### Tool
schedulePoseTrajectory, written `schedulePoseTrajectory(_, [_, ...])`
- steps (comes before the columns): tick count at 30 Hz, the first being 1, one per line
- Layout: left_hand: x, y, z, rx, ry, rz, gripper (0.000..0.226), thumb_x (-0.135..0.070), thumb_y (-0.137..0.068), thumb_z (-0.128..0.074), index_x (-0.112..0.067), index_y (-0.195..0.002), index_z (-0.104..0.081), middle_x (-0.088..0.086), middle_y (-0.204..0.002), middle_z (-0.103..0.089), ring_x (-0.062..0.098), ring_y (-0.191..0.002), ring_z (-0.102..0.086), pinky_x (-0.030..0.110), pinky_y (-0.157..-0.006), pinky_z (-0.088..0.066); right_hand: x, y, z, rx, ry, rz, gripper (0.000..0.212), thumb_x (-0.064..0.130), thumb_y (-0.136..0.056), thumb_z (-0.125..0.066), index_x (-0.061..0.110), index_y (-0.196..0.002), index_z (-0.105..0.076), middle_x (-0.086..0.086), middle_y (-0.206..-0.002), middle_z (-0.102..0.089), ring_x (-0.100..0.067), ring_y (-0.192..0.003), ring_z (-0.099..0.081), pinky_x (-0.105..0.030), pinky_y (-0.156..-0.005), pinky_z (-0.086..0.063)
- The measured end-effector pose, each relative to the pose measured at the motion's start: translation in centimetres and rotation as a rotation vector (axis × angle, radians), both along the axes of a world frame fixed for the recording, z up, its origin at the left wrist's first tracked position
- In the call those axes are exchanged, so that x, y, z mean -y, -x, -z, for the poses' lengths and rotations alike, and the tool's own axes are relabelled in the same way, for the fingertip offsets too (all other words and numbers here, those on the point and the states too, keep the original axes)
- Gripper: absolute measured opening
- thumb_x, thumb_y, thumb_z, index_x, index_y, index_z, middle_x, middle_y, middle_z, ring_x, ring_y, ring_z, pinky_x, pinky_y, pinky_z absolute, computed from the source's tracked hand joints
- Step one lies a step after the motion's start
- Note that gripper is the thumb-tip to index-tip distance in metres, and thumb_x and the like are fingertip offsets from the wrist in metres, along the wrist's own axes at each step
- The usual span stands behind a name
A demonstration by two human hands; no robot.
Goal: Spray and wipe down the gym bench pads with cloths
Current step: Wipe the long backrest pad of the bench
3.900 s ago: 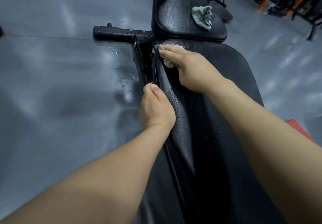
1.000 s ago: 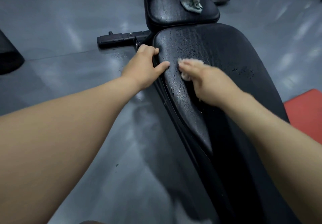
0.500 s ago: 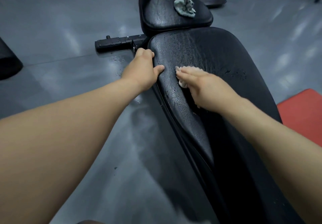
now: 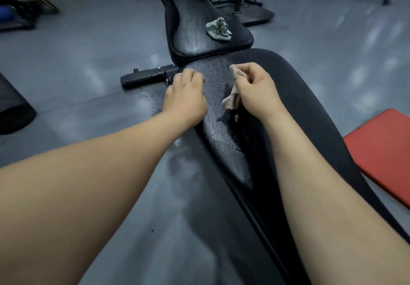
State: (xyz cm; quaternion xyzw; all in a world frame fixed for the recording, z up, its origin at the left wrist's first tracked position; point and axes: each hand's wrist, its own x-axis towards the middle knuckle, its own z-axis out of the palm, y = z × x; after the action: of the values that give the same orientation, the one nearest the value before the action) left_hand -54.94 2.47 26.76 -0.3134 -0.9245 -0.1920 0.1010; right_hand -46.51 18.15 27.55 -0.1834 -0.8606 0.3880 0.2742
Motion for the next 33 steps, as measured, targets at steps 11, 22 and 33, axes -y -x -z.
schedulePoseTrajectory(11, [-3.5,-1.0,5.0,-0.047,-0.328,-0.152,0.034,-0.019,-0.091,-0.041,-0.016,-0.115,-0.064,0.009,-0.128,-0.058,0.030,-0.127,-0.045,0.042,-0.113,-0.029,-4.0,-1.4,3.8,0.077,-0.170,0.154,0.027,0.024,-0.097,-0.054,0.020,-0.120,-0.069,-0.002,-0.119,-0.046,-0.025,-0.114,-0.054,-0.034,-0.103,-0.044])
schedulePoseTrajectory(22, [-3.3,-0.6,5.6,-0.128,-0.306,-0.145,0.036,-0.022,-0.091,-0.040,-0.017,-0.117,-0.064,0.010,-0.126,-0.057,0.032,-0.125,-0.045,0.048,-0.114,-0.031,-2.0,-0.5,4.2,0.043,-0.501,-0.140,0.021,0.027,-0.097,-0.061,0.023,-0.113,-0.073,-0.003,-0.107,-0.055,-0.024,-0.096,-0.056,-0.038,-0.080,-0.050])
schedulePoseTrajectory(33, [-3.2,-0.5,5.9,-0.140,-0.307,-0.140,0.036,-0.024,-0.090,-0.041,-0.019,-0.117,-0.063,0.006,-0.129,-0.057,0.030,-0.126,-0.045,0.049,-0.116,-0.028,-6.4,-0.9,3.4,0.383,-0.464,0.412,0.034,0.045,-0.092,-0.045,0.011,-0.095,-0.050,-0.015,-0.094,-0.063,-0.035,-0.081,-0.054,-0.037,-0.066,-0.038])
